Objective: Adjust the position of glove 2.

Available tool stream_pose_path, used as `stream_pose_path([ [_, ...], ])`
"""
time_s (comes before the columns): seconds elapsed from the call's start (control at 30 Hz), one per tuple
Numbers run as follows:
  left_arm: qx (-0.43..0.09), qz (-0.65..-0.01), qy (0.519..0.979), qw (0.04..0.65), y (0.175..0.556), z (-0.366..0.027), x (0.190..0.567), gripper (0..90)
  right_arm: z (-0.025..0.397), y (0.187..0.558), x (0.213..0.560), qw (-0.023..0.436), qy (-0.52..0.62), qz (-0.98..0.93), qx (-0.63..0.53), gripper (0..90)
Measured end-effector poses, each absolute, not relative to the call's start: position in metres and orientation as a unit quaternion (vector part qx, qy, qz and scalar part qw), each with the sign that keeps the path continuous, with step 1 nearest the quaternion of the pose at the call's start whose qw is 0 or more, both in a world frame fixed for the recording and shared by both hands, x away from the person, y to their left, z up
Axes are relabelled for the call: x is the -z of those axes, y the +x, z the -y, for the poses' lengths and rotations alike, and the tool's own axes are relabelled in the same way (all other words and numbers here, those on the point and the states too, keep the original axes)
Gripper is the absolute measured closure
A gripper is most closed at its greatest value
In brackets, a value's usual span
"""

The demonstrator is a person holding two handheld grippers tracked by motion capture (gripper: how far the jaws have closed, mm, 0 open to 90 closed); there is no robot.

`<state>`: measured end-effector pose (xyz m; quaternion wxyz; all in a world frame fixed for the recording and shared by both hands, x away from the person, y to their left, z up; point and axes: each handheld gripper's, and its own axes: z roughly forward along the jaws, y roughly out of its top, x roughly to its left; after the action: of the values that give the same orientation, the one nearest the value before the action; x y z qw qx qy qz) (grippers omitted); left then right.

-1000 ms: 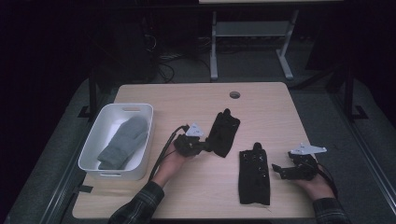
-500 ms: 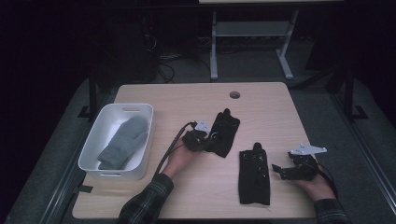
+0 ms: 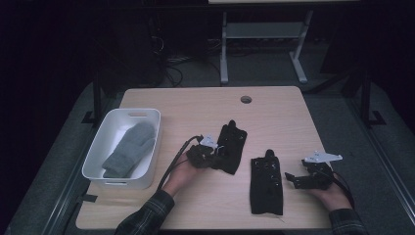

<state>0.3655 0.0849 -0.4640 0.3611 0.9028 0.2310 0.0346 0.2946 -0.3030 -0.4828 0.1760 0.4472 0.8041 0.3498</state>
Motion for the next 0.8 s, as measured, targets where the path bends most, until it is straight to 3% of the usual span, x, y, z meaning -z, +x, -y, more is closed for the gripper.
stream_pose_path([
  [0.8, 0.031, -0.205, 0.912, 0.354, 0.298, -0.121, 0.461, 89.4, 0.302, 0.294, 0.483, 0.173, 0.444, -0.807, -0.348, 10.4],
])
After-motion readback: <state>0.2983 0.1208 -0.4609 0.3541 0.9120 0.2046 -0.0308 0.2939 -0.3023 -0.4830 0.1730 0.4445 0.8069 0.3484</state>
